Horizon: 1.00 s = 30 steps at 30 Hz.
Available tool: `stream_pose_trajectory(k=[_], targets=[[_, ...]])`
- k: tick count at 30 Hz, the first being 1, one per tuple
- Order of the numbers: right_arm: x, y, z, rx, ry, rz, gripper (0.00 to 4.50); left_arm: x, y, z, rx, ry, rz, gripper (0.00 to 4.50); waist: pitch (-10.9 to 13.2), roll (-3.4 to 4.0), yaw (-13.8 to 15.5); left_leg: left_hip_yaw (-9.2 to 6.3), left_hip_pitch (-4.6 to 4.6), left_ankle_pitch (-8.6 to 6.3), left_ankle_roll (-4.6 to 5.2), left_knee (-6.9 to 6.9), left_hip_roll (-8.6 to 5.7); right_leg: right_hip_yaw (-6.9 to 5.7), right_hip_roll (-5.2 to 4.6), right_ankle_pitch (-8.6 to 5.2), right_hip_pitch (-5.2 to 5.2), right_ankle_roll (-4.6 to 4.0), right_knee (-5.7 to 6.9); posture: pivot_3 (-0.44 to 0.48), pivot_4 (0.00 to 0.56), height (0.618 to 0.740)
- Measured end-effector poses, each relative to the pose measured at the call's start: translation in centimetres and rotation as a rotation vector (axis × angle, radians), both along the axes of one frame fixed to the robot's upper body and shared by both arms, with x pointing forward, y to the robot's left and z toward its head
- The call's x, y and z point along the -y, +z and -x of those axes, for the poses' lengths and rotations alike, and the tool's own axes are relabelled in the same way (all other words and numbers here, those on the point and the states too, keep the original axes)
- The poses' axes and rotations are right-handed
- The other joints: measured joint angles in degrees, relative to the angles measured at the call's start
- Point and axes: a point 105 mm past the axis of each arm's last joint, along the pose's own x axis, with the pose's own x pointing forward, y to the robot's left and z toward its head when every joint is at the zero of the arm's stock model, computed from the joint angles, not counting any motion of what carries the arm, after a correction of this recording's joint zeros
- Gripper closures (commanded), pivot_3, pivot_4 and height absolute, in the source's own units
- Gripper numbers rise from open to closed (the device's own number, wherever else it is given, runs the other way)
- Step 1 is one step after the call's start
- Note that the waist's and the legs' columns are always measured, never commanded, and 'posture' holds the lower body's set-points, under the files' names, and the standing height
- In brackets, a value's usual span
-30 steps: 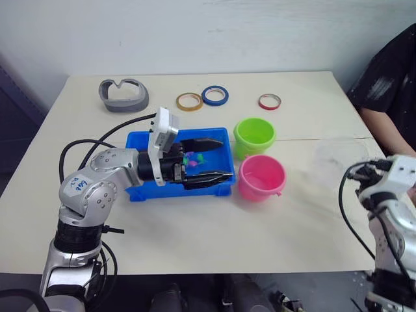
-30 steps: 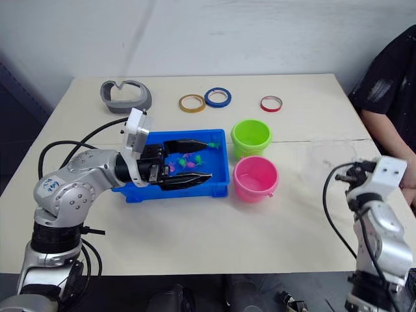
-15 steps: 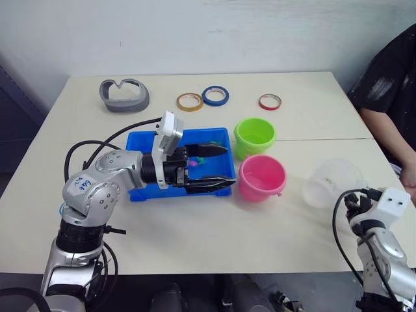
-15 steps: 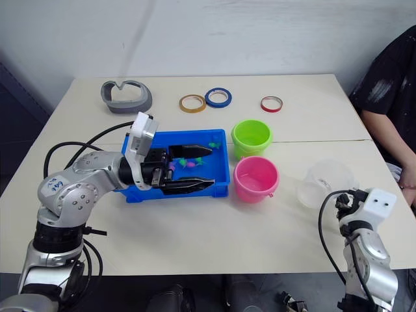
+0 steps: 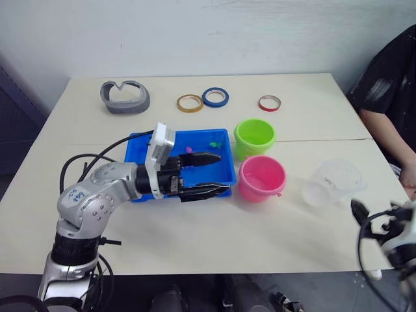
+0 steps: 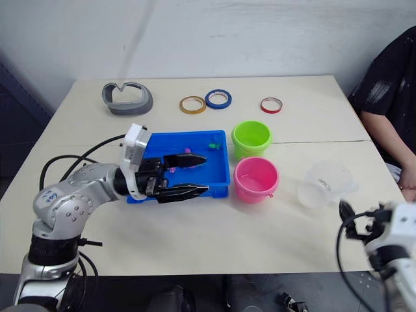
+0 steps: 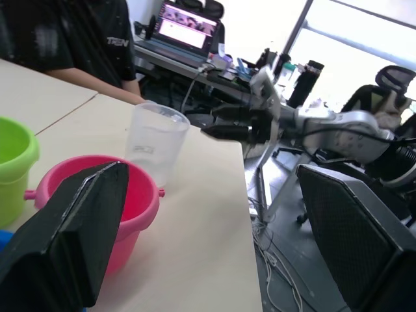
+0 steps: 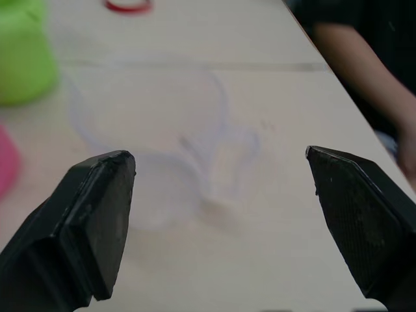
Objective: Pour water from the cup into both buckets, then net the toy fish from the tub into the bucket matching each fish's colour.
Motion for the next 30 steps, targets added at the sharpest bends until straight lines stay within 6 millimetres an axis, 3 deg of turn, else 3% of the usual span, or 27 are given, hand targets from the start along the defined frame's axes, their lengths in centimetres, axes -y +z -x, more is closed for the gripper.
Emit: stream_pose_trajectory(k=[2, 3, 8, 12, 14, 19, 23, 26, 30], targets=[[-3.6, 3.5, -1.5, 0.045, 0.273, 0.044, 0.03, -1.3, -0.7, 0.0, -0.026, 0.101, 0.005, 0.00, 0.03, -0.07, -0.41, -0.21, 0.01, 0.01, -0.03, -0.02, -0.02, 0.15, 0.17, 0.04, 0.03, 0.02, -0.02, 0.000, 0.150, 0.740], [-4.9, 4.1, -1.9, 0.048, 0.358, 0.045, 0.03, -1.9, -1.0, 0.0, -0.031, 0.146, 0.002, 0.00, 0.05, -0.22, -0.22, -0.40, 0.01, 0.06, -0.12, -0.07, 0.00, 0.12, 0.26, 0.04, 0.04, 0.02, -0.12, 0.000, 0.150, 0.740], [-11.6, 5.2, -3.9, 0.011, 0.763, 0.045, 0.03, -7.5, -3.3, 0.4, -0.111, 0.472, -0.010, 0.00, 0.10, -0.37, -0.31, -0.55, 0.06, 0.08, -0.17, -0.21, 0.06, 0.24, 0.38, 0.08, -0.14, -0.03, -0.33, 0.000, 0.150, 0.740], [-16.3, 5.1, -4.1, -0.013, 1.055, 0.066, 0.03, -12.7, -5.6, 3.2, -0.168, 0.742, -0.044, 0.00, 0.09, -0.42, -0.14, -0.67, -0.10, -0.05, 0.00, -0.22, 0.08, 0.12, 0.28, 0.09, -0.21, -0.03, -0.56, 0.000, 0.150, 0.740], [-17.7, 4.8, -4.1, -0.022, 1.150, 0.072, 0.03, -15.1, -6.9, 4.7, -0.209, 0.867, -0.060, 0.00, 0.09, -0.43, -0.05, -0.71, -0.15, -0.11, 0.10, -0.18, 0.07, -0.10, 0.12, 0.09, -0.18, -0.03, -0.66, 0.000, 0.150, 0.740], [-19.7, 4.6, -4.2, -0.029, 1.300, 0.099, 0.03, -19.5, -8.4, 8.5, -0.266, 1.113, -0.089, 0.00, 0.07, -0.46, 1.08, -0.81, -0.18, -0.25, 0.37, -0.08, -0.11, -0.31, -0.16, 0.09, -0.08, -0.02, -0.76, 0.000, 0.150, 0.740], [-20.4, 3.8, -4.3, -0.037, 1.346, 0.120, 0.03, -22.2, -8.8, 10.2, -0.305, 1.213, -0.135, 0.00, 0.05, -0.49, 1.36, -0.90, -0.19, -0.28, 0.42, -0.10, -0.21, -0.40, -0.25, 0.08, -0.04, -0.01, -0.82, 0.000, 0.150, 0.740], [-20.6, 3.3, -4.3, -0.044, 1.358, 0.136, 0.03, -24.9, -8.4, 8.9, -0.336, 1.248, -0.215, 0.00, 0.05, -0.49, 1.42, -1.03, -0.19, -0.25, 0.43, -0.08, -0.24, -0.51, -0.28, 0.08, -0.02, -0.02, -0.75, 0.000, 0.150, 0.740], [-21.0, 3.0, -4.1, -0.042, 1.368, 0.133, 0.03, -26.3, -6.7, 5.2, -0.393, 1.198, -0.338, 0.00, 0.03, -0.53, 1.30, -1.11, -0.22, -0.21, 0.42, -0.12, -0.30, -0.61, -0.39, 0.08, -0.02, -0.02, -0.70, 0.000, 0.150, 0.740]])
